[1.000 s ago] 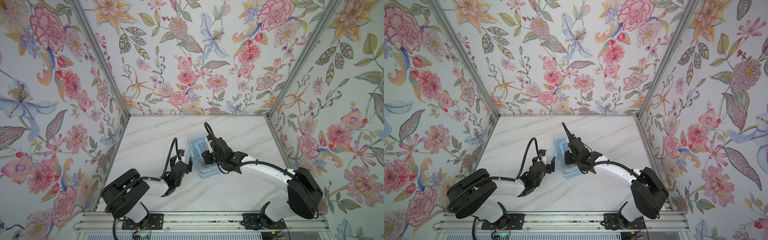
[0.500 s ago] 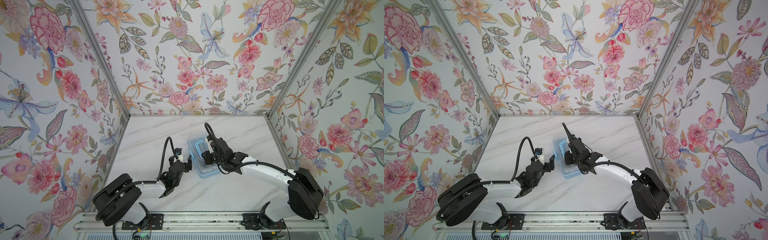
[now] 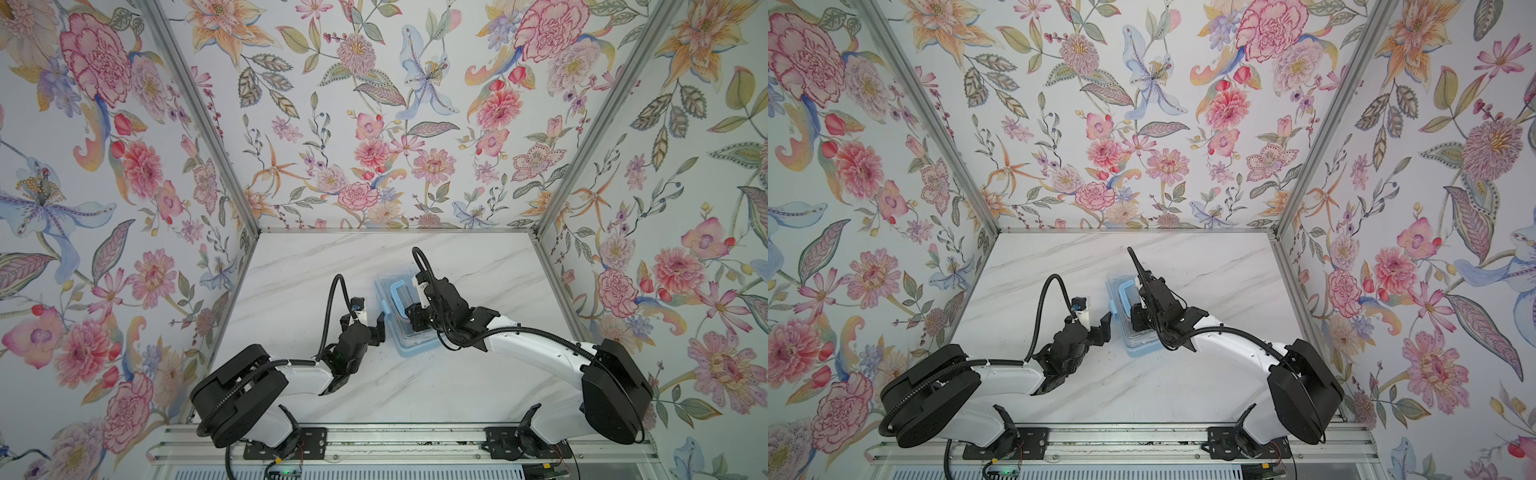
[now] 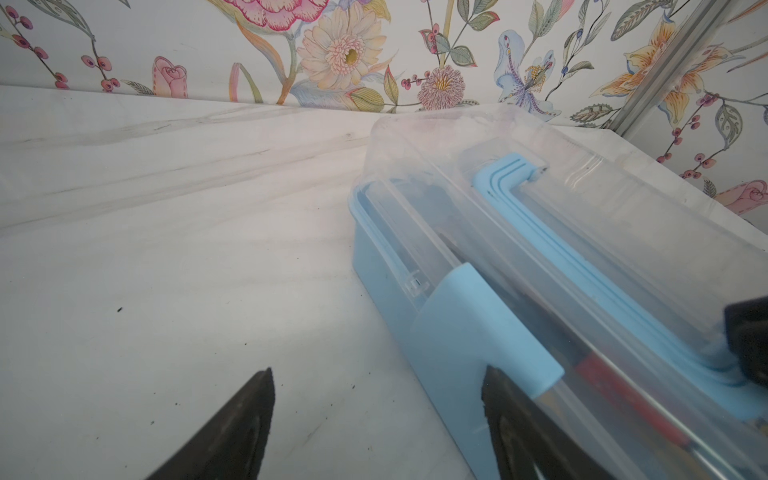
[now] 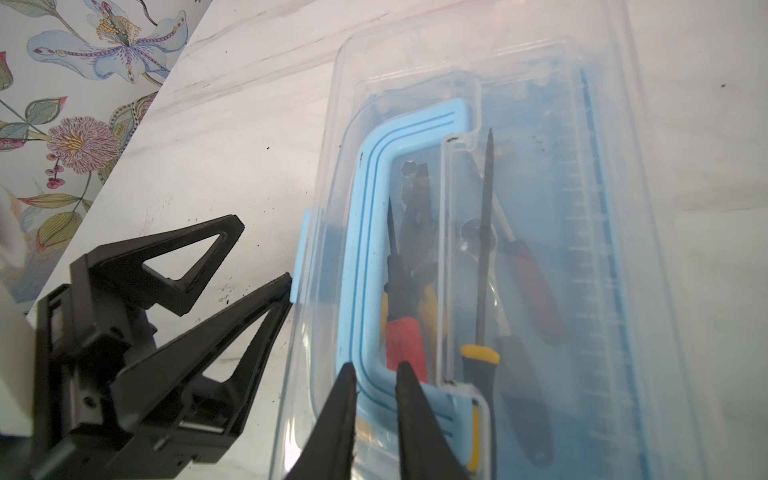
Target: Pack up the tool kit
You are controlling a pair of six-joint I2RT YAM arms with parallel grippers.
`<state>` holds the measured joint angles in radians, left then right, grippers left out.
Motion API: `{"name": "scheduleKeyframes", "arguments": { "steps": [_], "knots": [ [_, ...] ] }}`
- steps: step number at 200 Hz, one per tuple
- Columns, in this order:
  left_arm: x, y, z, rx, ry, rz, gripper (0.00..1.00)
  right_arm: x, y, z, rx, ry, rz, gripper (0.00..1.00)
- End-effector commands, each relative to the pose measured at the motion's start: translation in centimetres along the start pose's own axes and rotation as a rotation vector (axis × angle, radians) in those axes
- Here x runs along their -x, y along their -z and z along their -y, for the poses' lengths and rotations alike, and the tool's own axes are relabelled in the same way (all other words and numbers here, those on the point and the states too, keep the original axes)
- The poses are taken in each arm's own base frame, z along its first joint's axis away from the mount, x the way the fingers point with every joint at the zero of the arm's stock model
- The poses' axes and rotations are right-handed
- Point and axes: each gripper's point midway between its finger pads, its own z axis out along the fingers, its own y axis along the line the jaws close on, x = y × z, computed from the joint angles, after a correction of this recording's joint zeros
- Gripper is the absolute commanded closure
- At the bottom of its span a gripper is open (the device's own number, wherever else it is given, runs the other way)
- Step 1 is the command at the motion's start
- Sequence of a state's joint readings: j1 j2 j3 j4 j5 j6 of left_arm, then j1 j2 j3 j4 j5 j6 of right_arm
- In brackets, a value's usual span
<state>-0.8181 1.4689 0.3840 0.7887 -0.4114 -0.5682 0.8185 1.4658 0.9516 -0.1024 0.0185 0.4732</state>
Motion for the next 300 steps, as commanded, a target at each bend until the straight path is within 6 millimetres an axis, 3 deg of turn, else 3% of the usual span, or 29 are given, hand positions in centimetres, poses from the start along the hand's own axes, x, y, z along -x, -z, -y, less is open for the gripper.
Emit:
{"name": "scheduleKeyframes", "arguments": {
  "steps": [1,81,145,167,175,177,181,186,259,292,300],
  "knots": [
    [1.0,-0.1,0.5,-0.021,0.045,0.025,0.18,-1.4,0.1,0.4,-0.01,-0.012,-0.038,0.8],
    [2.0,0.1,1.2,-0.062,0.175,0.043,0.2,-1.7,-0.2,0.4,-0.002,-0.013,-0.048,0.8],
    [1.7,-0.5,2.8,-0.144,0.284,0.038,0.33,-2.2,-0.4,0.5,-0.003,-0.015,-0.062,0.8],
    [0.9,-0.8,3.1,-0.161,0.296,0.021,0.47,-2.3,-0.6,0.6,-0.008,-0.011,-0.067,0.83],
    [1.0,-0.8,3.5,-0.18,0.304,0.024,0.57,-2.3,-0.6,0.6,-0.008,-0.011,-0.067,0.85],
    [0.1,-1.1,3.4,-0.175,0.296,0.004,0.59,-2.2,-0.6,0.6,-0.008,-0.011,-0.066,0.85],
    [-0.3,-1.2,3.4,-0.174,0.294,-0.003,0.67,-2.2,-0.6,0.7,-0.01,-0.012,-0.066,0.85],
    [-0.4,-1.2,3.4,-0.176,0.301,-0.004,0.71,-2.3,-0.6,0.7,-0.01,-0.012,-0.067,0.85],
    [0.3,-0.8,3.0,-0.202,0.309,0.018,0.71,-2.0,-0.5,1.0,-0.023,-0.016,-0.061,0.86],
    [0.1,-0.9,2.3,-0.199,0.331,0.003,0.95,-1.9,-0.3,1.0,-0.024,-0.024,-0.056,0.86],
    [1.2,-0.4,2.3,-0.209,0.346,0.03,1.0,-1.9,-0.2,1.1,-0.026,-0.024,-0.054,0.86]
  ]
}}
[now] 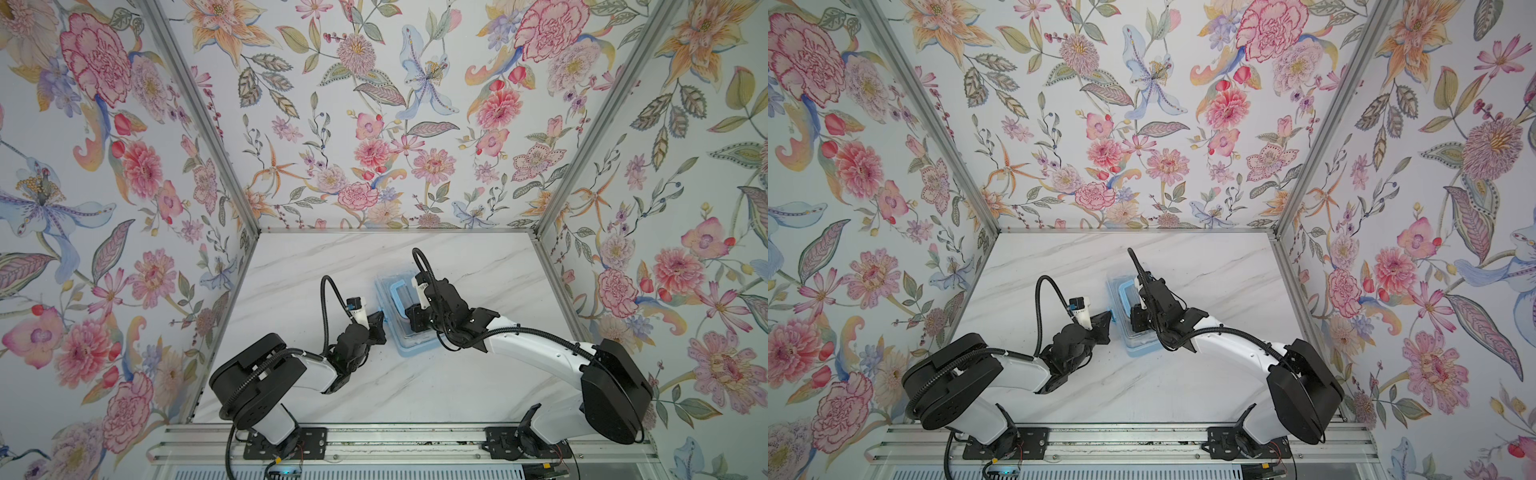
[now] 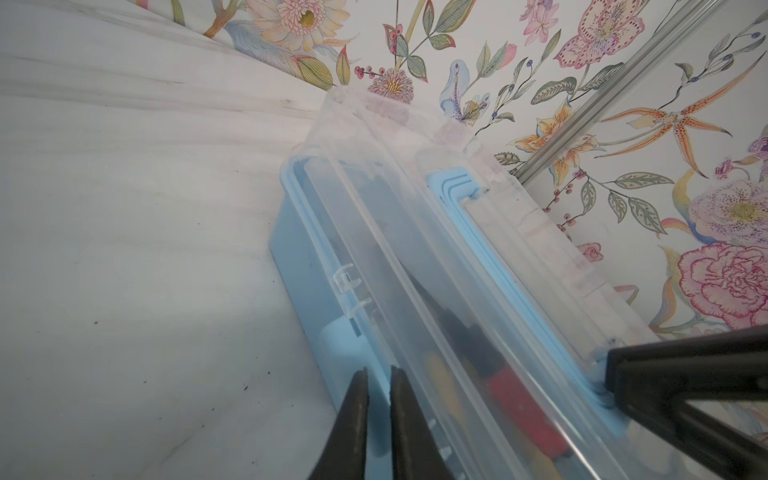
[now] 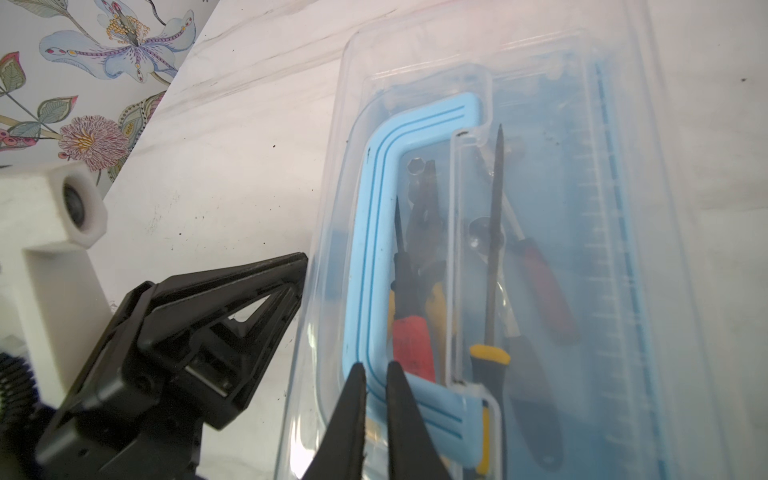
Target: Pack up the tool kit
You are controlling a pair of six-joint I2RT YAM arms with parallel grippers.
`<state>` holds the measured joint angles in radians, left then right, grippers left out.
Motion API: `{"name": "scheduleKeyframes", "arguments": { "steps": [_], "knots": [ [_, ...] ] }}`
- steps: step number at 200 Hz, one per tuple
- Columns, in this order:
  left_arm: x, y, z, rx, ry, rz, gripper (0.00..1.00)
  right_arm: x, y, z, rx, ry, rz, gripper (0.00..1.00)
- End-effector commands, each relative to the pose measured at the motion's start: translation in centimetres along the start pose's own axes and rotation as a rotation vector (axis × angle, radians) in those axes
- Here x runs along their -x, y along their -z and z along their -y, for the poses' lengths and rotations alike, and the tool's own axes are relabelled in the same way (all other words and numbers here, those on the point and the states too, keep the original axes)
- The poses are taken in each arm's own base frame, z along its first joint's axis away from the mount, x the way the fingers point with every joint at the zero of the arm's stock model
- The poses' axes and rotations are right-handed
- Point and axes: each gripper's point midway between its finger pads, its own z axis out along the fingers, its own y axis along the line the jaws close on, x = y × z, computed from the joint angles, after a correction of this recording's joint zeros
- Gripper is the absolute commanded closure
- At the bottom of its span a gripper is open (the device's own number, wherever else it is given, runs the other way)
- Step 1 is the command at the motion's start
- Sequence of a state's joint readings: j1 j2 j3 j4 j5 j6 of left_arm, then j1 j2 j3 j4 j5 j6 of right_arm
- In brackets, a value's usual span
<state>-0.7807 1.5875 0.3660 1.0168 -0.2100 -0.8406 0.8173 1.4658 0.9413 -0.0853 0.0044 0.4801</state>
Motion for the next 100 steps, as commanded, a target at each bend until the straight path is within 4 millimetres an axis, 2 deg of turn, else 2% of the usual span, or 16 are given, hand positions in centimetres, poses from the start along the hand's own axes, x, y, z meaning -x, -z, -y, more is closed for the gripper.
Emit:
{"name": "scheduleKeyframes", "arguments": {
  "steps": [1,48,52,68,77,86,90,100],
  "knots": [
    [1.7,0.7,0.4,-0.031,0.023,0.041,1.0,-1.7,-0.1,1.2,-0.041,-0.018,-0.053,0.86],
    [2.2,1.6,-0.3,-0.007,0.007,0.04,1.0,-1.6,-0.1,1.2,-0.042,-0.014,-0.054,0.87],
    [2.0,1.6,-0.5,-0.001,0.006,0.03,0.97,-1.6,-0.1,1.2,-0.04,-0.015,-0.056,0.87],
    [1.4,1.4,-1.0,0.024,0.028,-0.023,0.66,-1.6,-0.1,1.0,-0.033,-0.018,-0.061,0.86],
    [1.0,1.1,-1.7,0.057,0.061,-0.075,0.28,-1.5,0.0,1.0,-0.035,-0.017,-0.064,0.86],
    [0.6,0.8,-1.7,0.072,0.075,-0.147,0.05,-1.4,0.2,0.9,-0.036,-0.019,-0.065,0.86],
    [0.6,0.7,-1.6,0.084,0.078,-0.176,0.01,-1.3,0.4,0.9,-0.036,-0.018,-0.064,0.86],
    [0.4,0.6,-1.9,0.139,0.079,-0.257,0.01,-1.1,0.6,0.9,-0.04,-0.019,-0.066,0.86]
  ]
}}
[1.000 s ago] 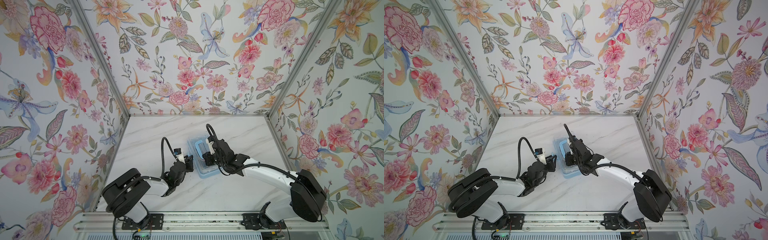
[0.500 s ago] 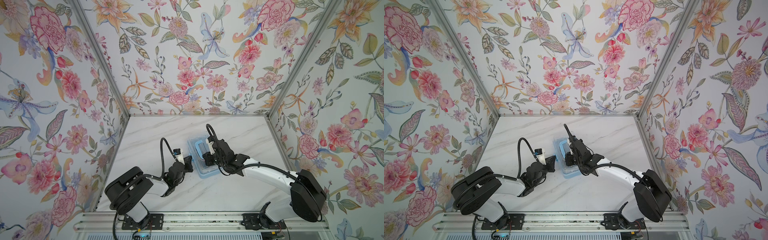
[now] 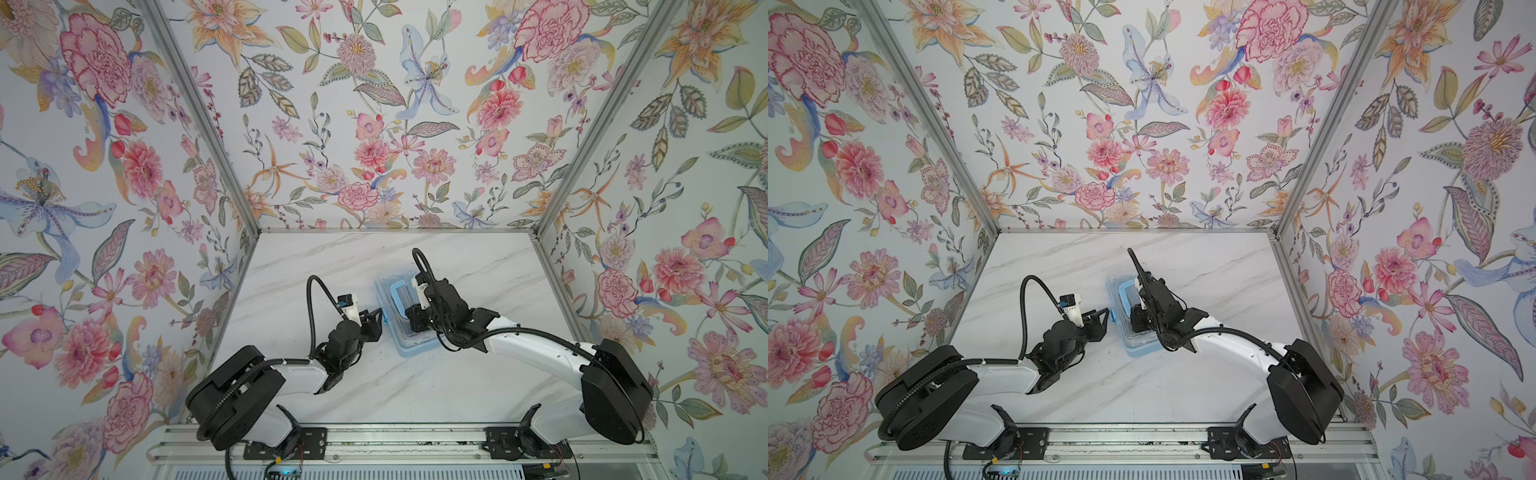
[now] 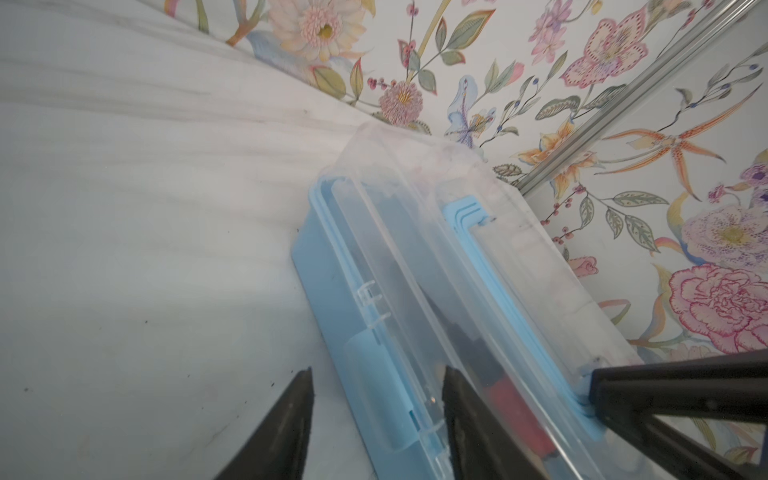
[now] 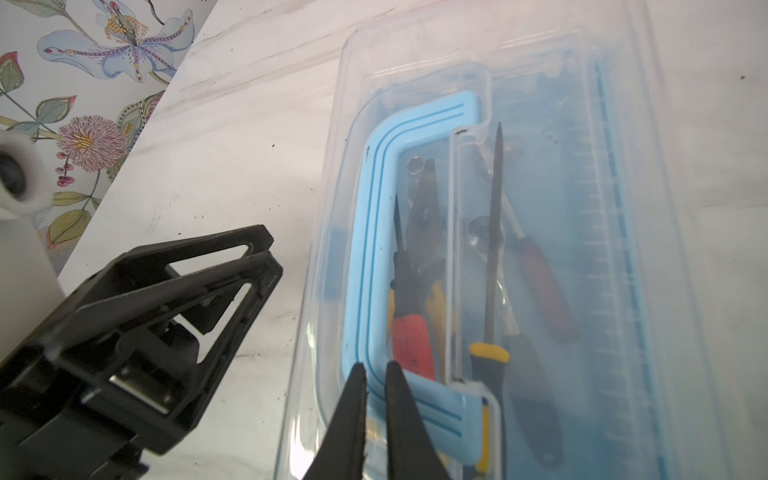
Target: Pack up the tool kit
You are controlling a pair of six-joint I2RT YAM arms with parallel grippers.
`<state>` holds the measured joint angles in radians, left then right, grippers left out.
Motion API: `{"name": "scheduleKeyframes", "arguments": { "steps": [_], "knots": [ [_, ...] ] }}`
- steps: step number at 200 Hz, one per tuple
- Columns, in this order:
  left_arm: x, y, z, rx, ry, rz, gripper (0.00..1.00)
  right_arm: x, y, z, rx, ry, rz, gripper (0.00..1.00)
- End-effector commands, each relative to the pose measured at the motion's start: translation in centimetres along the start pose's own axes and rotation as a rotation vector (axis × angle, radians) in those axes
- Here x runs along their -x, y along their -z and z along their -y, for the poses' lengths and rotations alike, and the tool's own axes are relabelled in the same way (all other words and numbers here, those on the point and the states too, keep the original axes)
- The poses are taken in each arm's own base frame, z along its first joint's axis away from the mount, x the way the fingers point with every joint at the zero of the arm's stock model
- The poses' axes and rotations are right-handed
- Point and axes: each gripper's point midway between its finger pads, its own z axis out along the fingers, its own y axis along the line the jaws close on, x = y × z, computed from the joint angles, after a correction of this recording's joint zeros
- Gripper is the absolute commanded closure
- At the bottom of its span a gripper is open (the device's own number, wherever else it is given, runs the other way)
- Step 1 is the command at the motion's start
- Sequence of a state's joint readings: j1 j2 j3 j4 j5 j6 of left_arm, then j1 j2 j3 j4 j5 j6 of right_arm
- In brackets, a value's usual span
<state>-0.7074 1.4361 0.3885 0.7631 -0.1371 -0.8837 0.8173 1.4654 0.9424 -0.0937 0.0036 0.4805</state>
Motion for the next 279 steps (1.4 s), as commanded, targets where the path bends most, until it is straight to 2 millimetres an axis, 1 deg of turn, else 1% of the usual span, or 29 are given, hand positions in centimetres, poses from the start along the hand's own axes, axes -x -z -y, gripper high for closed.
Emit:
{"name": "scheduleKeyframes", "arguments": {
  "steps": [1,25,32,42,56,64,74,85,91,99,109,123,129,131,133,141,151,163,179,190,209,231,248,267,279],
  "knots": [
    [-0.9,-0.3,-0.6,0.1,0.034,-0.196,0.01,-1.0,0.6,0.9,-0.041,-0.018,-0.063,0.86],
    [-0.2,0.2,-0.1,0.159,0.041,-0.308,0.01,-0.4,1.2,1.3,-0.079,-0.026,-0.073,0.87],
    [0.0,0.5,0.1,0.154,0.047,-0.321,0.01,0.0,1.7,1.4,-0.085,-0.028,-0.064,0.89],
    [0.4,1.0,0.2,0.163,0.045,-0.328,0.01,0.8,2.7,1.5,-0.086,-0.024,-0.029,0.89],
    [0.6,1.5,-0.1,0.186,0.042,-0.336,0.01,2.4,4.4,1.3,-0.059,-0.027,0.019,0.87],
    [0.8,1.8,0.0,0.171,0.044,-0.324,0.01,3.2,5.5,1.1,-0.037,-0.034,0.036,0.85],
    [1.0,2.1,0.1,0.155,0.064,-0.298,0.01,4.0,6.6,0.9,-0.018,-0.04,0.054,0.81],
    [1.2,2.4,0.0,0.139,0.103,-0.282,0.01,4.8,7.8,0.8,-0.003,-0.037,0.074,0.74],
    [1.0,2.5,-0.5,0.151,0.129,-0.291,0.01,5.2,8.3,0.8,-0.003,-0.036,0.085,0.73],
    [0.6,2.6,-1.2,0.178,0.16,-0.317,0.01,5.4,8.9,1.4,-0.03,-0.042,0.097,0.73],
    [-0.3,2.5,-1.6,0.188,0.156,-0.377,0.01,5.4,9.5,2.6,-0.075,-0.069,0.097,0.74],
    [-1.2,2.4,-1.7,0.188,0.128,-0.414,0.01,4.9,10.0,5.0,-0.144,-0.125,0.094,0.77],
    [-1.3,2.4,-1.5,0.168,0.132,-0.406,0.01,4.3,10.1,5.6,-0.165,-0.139,0.091,0.77],
    [-1.4,2.4,-1.5,0.163,0.135,-0.401,0.01,4.3,10.2,6.6,-0.188,-0.157,0.096,0.77],
    [-1.4,2.4,-1.5,0.157,0.139,-0.399,0.01,4.3,10.3,7.1,-0.203,-0.165,0.1,0.77],
    [-1.6,2.6,-1.4,0.14,0.154,-0.39,0.01,3.6,10.4,8.7,-0.249,-0.197,0.098,0.77],
    [-1.6,2.7,-1.7,0.151,0.153,-0.385,0.01,2.6,10.3,10.1,-0.286,-0.224,0.082,0.77],
    [-1.5,2.6,-1.7,0.149,0.138,-0.377,0.01,1.2,9.8,11.2,-0.304,-0.247,0.054,0.77],
    [-1.3,2.5,-1.6,0.14,0.129,-0.372,0.02,-0.4,8.8,11.7,-0.301,-0.268,0.019,0.76],
    [-1.3,2.3,-1.7,0.143,0.124,-0.371,0.03,-1.3,8.0,11.6,-0.278,-0.281,-0.001,0.76],
    [-1.1,1.9,-1.8,0.138,0.116,-0.368,0.04,-2.5,6.8,11.3,-0.241,-0.307,-0.025,0.76],
    [-1.0,1.3,-1.7,0.128,0.111,-0.364,0.05,-3.2,5.9,10.7,-0.203,-0.318,-0.042,0.77],
    [-0.7,0.7,-1.6,0.12,0.105,-0.357,0.06,-3.5,5.3,9.5,-0.143,-0.321,-0.05,0.78],
    [-0.5,0.1,-1.9,0.127,0.1,-0.353,0.06,-4.0,4.8,8.2,-0.117,-0.306,-0.066,0.78],
    [-0.3,-0.3,-1.6,0.114,0.102,-0.348,0.06,-4.1,4.6,7.4,-0.099,-0.295,-0.07,0.79]
  ]
}}
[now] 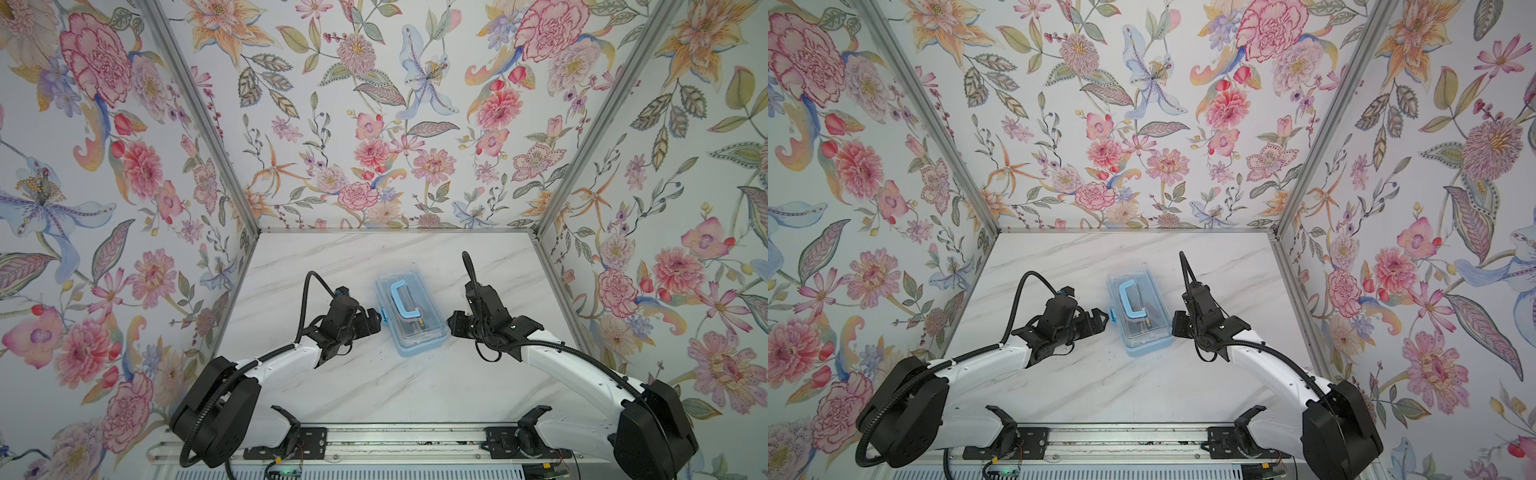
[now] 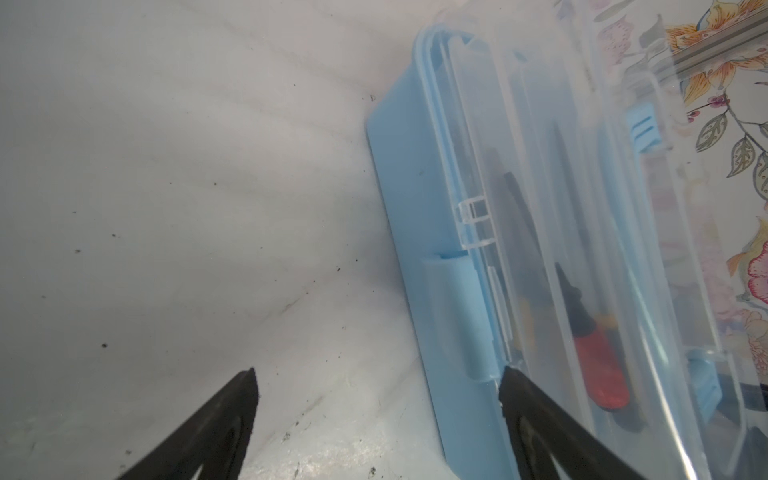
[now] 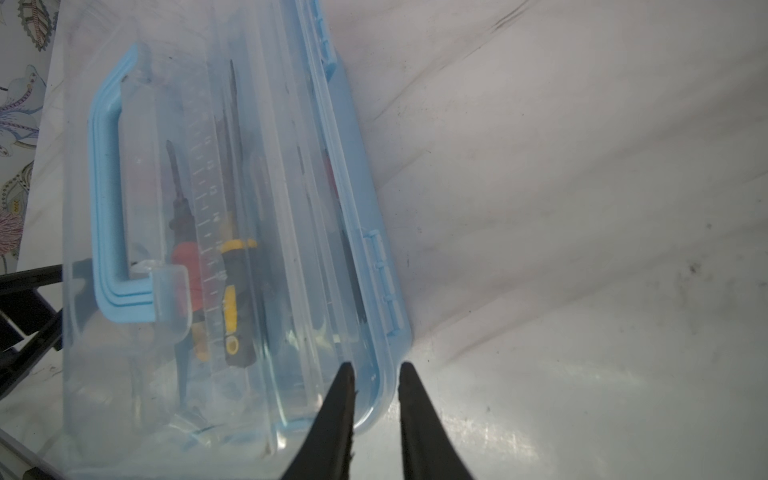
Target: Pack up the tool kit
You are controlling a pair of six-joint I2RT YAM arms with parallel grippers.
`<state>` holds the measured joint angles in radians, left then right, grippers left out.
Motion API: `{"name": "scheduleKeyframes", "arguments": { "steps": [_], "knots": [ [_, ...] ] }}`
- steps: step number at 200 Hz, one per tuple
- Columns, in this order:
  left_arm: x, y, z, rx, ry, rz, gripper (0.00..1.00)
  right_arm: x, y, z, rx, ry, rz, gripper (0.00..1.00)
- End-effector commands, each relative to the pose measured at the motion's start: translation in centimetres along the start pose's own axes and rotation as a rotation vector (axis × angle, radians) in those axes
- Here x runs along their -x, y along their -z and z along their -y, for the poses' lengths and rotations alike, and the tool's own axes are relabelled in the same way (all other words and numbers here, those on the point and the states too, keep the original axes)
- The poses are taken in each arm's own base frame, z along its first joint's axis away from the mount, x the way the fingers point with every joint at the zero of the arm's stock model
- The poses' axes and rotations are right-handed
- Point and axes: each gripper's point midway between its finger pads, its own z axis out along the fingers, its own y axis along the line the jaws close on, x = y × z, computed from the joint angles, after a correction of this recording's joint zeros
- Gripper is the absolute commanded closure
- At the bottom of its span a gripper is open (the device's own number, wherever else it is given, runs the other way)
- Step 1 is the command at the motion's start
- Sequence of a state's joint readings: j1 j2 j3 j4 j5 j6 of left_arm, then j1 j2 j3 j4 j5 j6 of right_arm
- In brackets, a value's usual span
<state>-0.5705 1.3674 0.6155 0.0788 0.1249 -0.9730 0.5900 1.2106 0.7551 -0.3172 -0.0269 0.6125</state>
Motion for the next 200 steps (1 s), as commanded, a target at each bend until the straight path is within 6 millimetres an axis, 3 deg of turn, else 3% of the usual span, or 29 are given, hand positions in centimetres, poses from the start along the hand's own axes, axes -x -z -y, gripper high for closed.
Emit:
{"name": "scheduleKeyframes", "arguments": {
  "steps": [1,18,50,98,116,140,200],
  "knots": [
    [1.9,-0.3,1.4,-0.046,-0.022,0.038,0.06,-0.8,-0.5,-2.6,0.091,0.002,-0.02,0.79],
    [2.0,-0.7,1.6,-0.048,-0.029,0.033,0.07,-1.8,-0.7,-4.0,0.108,0.037,-0.032,0.79],
    [2.8,-0.9,1.2,-0.02,-0.031,0.042,0.09,-0.8,-0.2,-2.1,0.007,0.031,0.004,0.79],
    [4.9,-1.2,1.0,0.019,-0.058,0.065,0.32,-0.6,-0.5,-2.0,0.015,0.027,0.0,0.81],
    [4.7,-2.0,1.0,0.017,-0.064,0.037,0.33,-0.7,-0.8,-1.8,0.012,0.024,-0.002,0.81],
    [4.3,-2.9,1.0,0.008,-0.06,0.01,0.41,-0.7,-0.9,-1.9,0.013,0.022,-0.002,0.82],
    [3.2,-3.2,0.6,-0.012,-0.041,-0.011,0.54,-0.6,-1.1,-1.9,0.01,0.02,-0.001,0.83]
  ]
}}
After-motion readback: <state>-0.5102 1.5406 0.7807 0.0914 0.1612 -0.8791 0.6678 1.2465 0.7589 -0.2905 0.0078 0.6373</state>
